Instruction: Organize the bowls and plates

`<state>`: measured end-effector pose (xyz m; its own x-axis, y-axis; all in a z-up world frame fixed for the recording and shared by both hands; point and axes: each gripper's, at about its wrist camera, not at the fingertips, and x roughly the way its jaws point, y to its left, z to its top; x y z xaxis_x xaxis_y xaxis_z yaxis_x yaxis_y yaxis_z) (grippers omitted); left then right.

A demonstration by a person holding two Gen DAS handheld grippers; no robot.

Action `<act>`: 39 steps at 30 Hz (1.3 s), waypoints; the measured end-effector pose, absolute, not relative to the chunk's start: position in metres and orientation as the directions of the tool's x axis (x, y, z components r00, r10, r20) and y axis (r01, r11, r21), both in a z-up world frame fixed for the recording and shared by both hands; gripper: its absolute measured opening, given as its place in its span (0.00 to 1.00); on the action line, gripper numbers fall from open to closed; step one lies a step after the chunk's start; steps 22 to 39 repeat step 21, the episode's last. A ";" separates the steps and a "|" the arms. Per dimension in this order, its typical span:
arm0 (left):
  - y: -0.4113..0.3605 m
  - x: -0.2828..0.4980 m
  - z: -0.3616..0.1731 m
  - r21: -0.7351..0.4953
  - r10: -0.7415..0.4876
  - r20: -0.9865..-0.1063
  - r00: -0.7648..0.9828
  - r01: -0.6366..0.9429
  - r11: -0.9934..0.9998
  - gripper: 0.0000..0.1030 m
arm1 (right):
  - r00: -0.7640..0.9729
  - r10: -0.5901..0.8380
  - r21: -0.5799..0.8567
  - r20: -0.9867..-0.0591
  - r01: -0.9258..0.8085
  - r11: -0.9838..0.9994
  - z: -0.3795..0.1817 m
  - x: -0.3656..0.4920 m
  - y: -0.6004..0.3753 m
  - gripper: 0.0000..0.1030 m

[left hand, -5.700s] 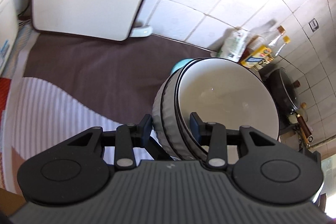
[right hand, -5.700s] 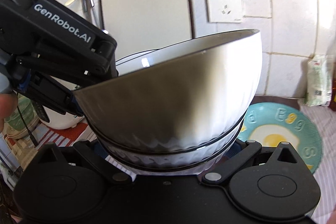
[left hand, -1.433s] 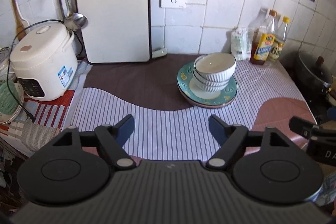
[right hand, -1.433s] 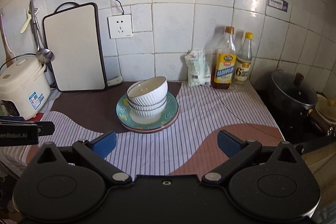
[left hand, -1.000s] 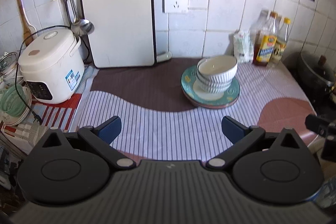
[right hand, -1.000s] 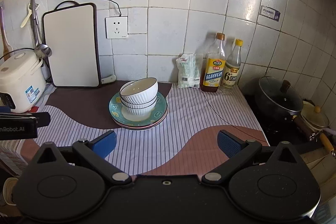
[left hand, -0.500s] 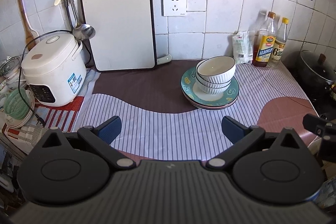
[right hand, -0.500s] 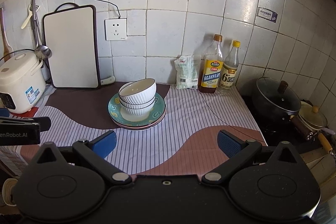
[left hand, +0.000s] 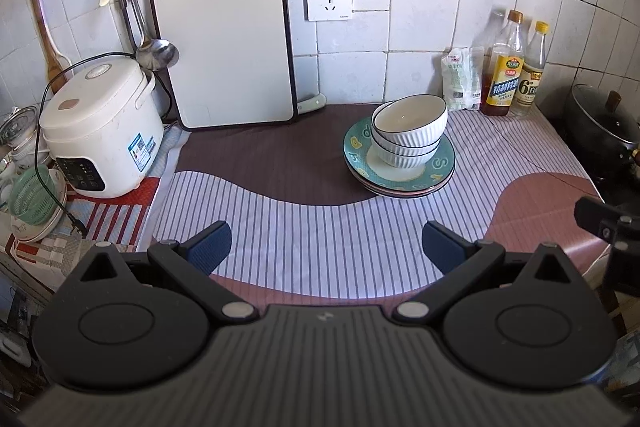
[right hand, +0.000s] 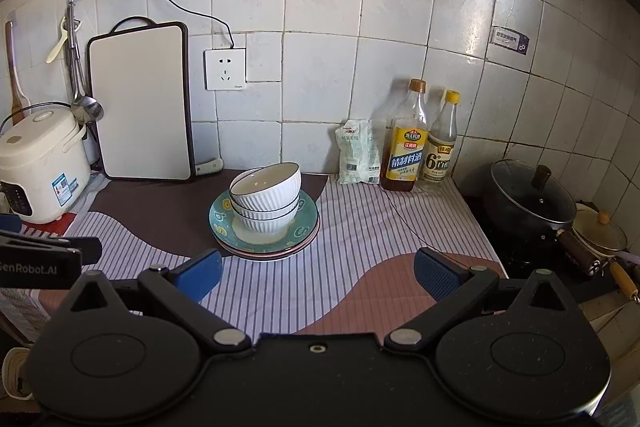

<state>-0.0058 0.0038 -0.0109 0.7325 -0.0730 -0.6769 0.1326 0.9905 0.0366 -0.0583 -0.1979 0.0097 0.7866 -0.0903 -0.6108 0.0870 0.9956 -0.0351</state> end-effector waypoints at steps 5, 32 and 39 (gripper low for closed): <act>0.003 -0.005 -0.013 0.063 -0.042 -0.678 0.734 0.115 0.991 1.00 | 0.780 -0.098 -0.034 -0.619 0.098 0.995 0.008 -0.059 -0.200 1.00; 0.004 -0.006 -0.014 0.055 -0.057 -0.682 0.729 0.129 0.990 1.00 | 0.768 -0.108 -0.038 -0.631 0.109 0.993 0.003 -0.056 -0.201 1.00; 0.004 -0.006 -0.014 0.055 -0.057 -0.682 0.729 0.129 0.990 1.00 | 0.768 -0.108 -0.038 -0.631 0.109 0.993 0.003 -0.056 -0.201 1.00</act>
